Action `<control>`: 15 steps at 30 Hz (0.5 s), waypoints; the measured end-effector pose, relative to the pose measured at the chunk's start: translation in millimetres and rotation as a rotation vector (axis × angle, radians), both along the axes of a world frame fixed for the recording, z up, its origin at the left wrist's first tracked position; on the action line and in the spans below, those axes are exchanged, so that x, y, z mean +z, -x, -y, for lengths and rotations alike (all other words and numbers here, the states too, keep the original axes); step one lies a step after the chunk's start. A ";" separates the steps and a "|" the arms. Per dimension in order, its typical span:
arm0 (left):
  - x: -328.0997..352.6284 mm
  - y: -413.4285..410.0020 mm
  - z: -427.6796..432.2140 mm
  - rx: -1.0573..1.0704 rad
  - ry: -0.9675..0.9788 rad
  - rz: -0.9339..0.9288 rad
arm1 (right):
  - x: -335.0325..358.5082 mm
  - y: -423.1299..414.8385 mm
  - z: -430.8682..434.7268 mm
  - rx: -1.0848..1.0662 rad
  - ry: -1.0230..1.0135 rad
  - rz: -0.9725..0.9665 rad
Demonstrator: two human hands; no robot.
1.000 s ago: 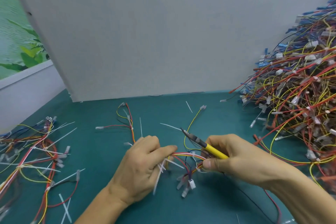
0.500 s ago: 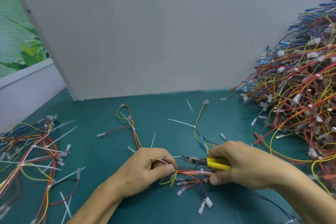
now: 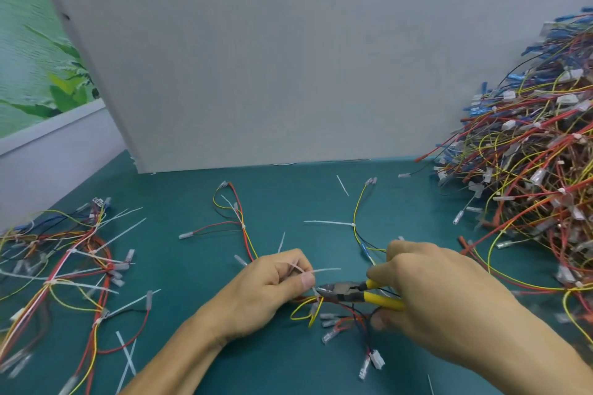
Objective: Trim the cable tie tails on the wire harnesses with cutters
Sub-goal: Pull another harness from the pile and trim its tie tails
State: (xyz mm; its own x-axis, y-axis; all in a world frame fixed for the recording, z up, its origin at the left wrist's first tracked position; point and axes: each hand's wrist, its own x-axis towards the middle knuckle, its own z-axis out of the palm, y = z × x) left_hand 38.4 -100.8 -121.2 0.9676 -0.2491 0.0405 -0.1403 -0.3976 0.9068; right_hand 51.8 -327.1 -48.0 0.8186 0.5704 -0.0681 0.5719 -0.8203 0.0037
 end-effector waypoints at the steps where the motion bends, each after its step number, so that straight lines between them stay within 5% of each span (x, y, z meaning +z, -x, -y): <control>1: 0.0 -0.2 0.3 0.001 -0.003 0.006 | -0.1 -0.1 -0.1 0.001 0.010 0.003; 15: 1.7 -0.3 4.2 0.024 -0.062 0.060 | -7.1 5.4 -7.8 0.041 0.150 0.109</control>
